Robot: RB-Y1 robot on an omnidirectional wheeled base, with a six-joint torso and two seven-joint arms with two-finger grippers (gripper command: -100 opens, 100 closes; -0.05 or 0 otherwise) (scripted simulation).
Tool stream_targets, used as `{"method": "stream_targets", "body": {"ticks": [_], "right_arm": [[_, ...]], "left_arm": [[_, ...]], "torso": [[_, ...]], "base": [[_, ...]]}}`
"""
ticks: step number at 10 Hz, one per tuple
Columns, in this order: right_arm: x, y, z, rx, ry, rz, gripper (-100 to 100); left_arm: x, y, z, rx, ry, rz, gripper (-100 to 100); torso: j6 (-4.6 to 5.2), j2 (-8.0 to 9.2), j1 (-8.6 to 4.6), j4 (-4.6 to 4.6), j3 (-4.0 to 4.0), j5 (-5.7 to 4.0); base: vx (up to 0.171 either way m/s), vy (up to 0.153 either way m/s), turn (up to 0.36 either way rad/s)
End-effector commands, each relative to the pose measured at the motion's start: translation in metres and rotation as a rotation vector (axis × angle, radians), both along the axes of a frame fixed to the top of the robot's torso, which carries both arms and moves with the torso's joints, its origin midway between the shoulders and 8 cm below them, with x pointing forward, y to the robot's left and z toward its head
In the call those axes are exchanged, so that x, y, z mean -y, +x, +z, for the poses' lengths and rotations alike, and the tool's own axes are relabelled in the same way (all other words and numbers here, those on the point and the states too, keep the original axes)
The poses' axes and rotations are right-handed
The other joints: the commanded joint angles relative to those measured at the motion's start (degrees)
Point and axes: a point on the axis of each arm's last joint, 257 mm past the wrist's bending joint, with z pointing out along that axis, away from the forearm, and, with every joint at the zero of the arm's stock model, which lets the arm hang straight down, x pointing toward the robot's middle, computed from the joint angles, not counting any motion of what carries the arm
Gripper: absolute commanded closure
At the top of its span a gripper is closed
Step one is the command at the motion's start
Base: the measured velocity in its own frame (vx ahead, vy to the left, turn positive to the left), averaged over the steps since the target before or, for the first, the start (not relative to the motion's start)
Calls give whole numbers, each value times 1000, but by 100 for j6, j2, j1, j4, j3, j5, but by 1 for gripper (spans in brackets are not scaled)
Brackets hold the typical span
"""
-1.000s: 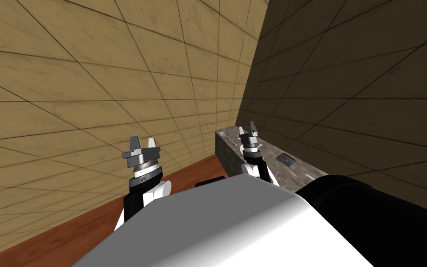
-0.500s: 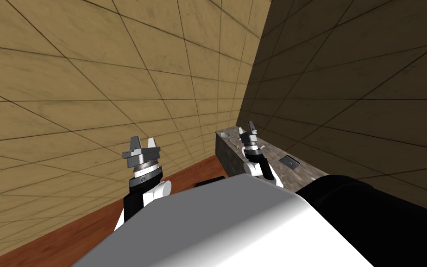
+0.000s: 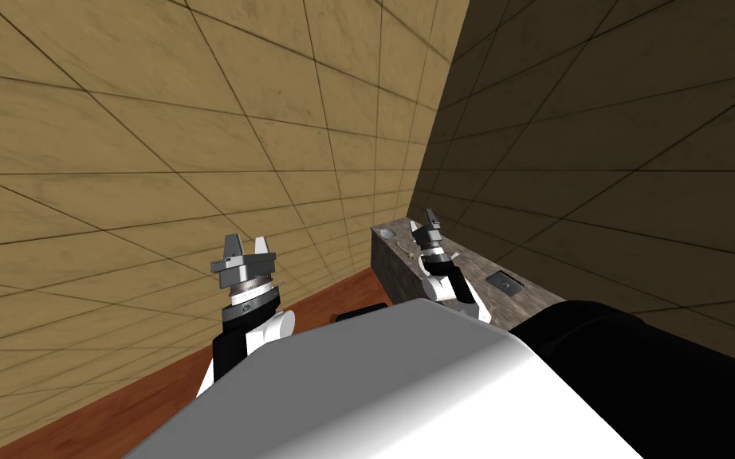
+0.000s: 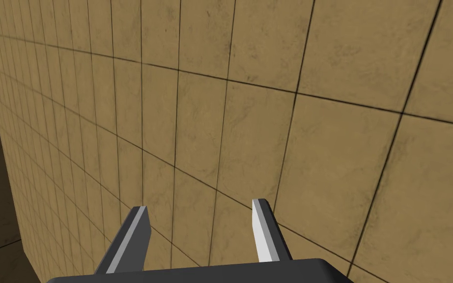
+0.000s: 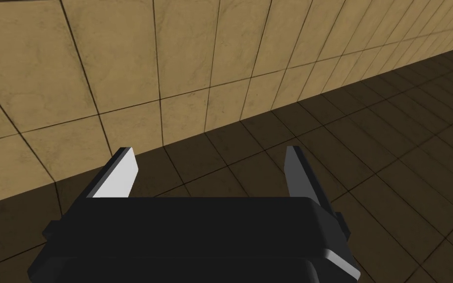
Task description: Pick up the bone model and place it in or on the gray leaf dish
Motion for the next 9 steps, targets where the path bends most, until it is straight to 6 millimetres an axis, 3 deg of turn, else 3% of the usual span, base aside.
{"method": "stream_targets", "body": {"ticks": [1, 9], "right_arm": [[8, 6, -5, -38, 34, 15, -100], [31, 33, -47, -234, 155, 44, -100]], "left_arm": [[0, 0, 0, 0, 0, 0, 0], [0, 0, 0, 0, 0, 0, 0]], "torso": [[0, 0, 0, 0, 0, 0], [0, -6, 3, -1, -3, 1]], "base": [[72, 7, -31], [60, 16, -21]]}}
